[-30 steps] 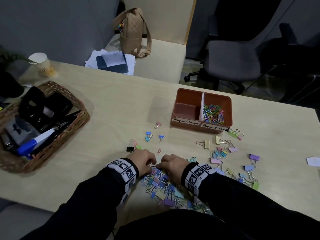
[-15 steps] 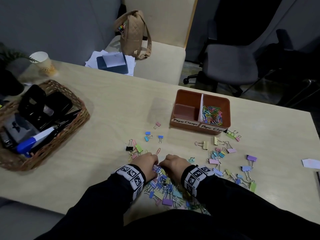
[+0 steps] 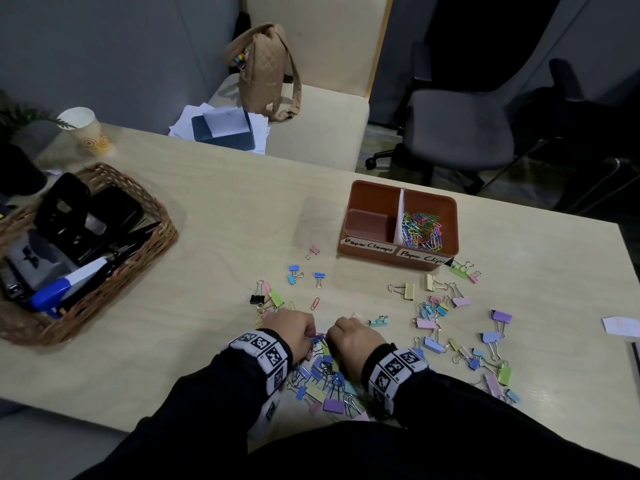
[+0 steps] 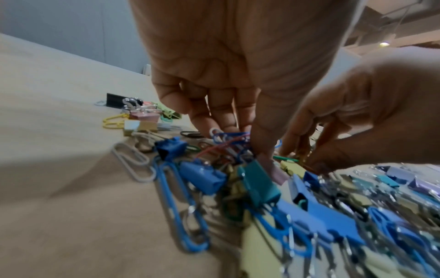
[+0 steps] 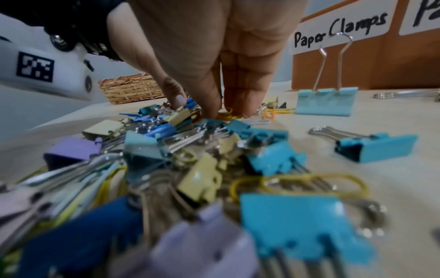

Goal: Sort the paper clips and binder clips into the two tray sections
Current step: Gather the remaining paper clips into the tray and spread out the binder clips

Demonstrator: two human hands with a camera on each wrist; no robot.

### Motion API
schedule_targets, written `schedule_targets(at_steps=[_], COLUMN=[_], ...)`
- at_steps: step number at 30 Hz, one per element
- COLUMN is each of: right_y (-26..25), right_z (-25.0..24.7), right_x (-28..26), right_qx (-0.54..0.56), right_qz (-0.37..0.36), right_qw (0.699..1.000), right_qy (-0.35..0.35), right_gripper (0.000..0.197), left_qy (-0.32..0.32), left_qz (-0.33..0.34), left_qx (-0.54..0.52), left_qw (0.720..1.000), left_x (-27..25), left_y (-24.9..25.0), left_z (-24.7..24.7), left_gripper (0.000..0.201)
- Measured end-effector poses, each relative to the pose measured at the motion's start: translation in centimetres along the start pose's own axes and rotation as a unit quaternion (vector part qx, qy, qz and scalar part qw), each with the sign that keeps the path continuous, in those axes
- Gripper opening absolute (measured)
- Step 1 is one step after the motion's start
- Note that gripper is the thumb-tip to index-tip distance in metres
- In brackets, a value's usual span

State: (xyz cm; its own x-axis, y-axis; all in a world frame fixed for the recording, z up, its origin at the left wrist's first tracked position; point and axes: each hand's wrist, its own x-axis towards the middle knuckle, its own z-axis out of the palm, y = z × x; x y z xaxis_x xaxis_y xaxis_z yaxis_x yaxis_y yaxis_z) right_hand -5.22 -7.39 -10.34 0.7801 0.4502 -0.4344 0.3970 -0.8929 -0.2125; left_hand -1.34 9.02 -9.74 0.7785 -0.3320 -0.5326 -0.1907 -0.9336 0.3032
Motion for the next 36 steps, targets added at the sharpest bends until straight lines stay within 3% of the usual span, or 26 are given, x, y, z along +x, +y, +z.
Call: schedule_targets(at_steps=[5, 8, 11, 14, 18, 21, 26, 28, 31, 36], right_y=[0.3, 0.0, -0.3, -0.3, 0.1, -0.2, -0.7, -0.6, -0.3, 0.3], right_z=[0.2, -0.2, -0.1, 0.1, -0.6, -0.8, -0.9, -1.1, -0.7, -0.4], right_x=[0.2, 0.7, 0.9, 0.9, 0.3, -0.3, -0.9, -0.7, 0.0, 0.4], right_qx=[-0.016, -0.038, -0.047, -0.043, 0.003, 0.038, 0.057, 0.04, 0.037, 0.051], right_qz=[0.03, 0.044, 0.04, 0.021, 0.03, 0.029, -0.015, -0.031, -0.037, -0.03], right_qw=[0.999, 0.998, 0.997, 0.997, 0.999, 0.999, 0.998, 0.998, 0.998, 0.998], right_qy=[-0.018, -0.024, -0.046, -0.059, -0.04, -0.016, -0.03, -0.035, -0.036, -0.009], right_gripper=[0.04, 0.034, 0.043, 0.05, 0.039, 0.038, 0.072, 0.076, 0.066, 0.027], left_qy=[0.022, 0.019, 0.023, 0.016, -0.008, -0.019, -0.024, -0.023, -0.015, -0.004], left_qz=[-0.025, -0.057, -0.057, -0.042, -0.024, -0.049, -0.095, -0.095, -0.088, -0.09], left_qx=[-0.095, -0.208, -0.273, -0.311, -0.344, -0.364, -0.411, -0.42, -0.437, -0.462], left_qw=[0.995, 0.976, 0.96, 0.949, 0.939, 0.93, 0.906, 0.902, 0.895, 0.882], left_x=[0.0, 0.1, 0.1, 0.0, -0.2, -0.3, -0.3, -0.2, -0.3, -0.6], left_y=[-0.7, -0.9, -0.8, -0.7, -0.8, -0.5, -0.4, -0.6, -0.8, -0.7], left_z=[-1.6, -2.1, -2.4, -2.6, -2.5, -2.2, -1.8, -2.0, -2.5, -3.2], left_gripper=[0.003, 0.01, 0.017, 0.021, 0.029, 0.022, 0.018, 0.018, 0.019, 0.021])
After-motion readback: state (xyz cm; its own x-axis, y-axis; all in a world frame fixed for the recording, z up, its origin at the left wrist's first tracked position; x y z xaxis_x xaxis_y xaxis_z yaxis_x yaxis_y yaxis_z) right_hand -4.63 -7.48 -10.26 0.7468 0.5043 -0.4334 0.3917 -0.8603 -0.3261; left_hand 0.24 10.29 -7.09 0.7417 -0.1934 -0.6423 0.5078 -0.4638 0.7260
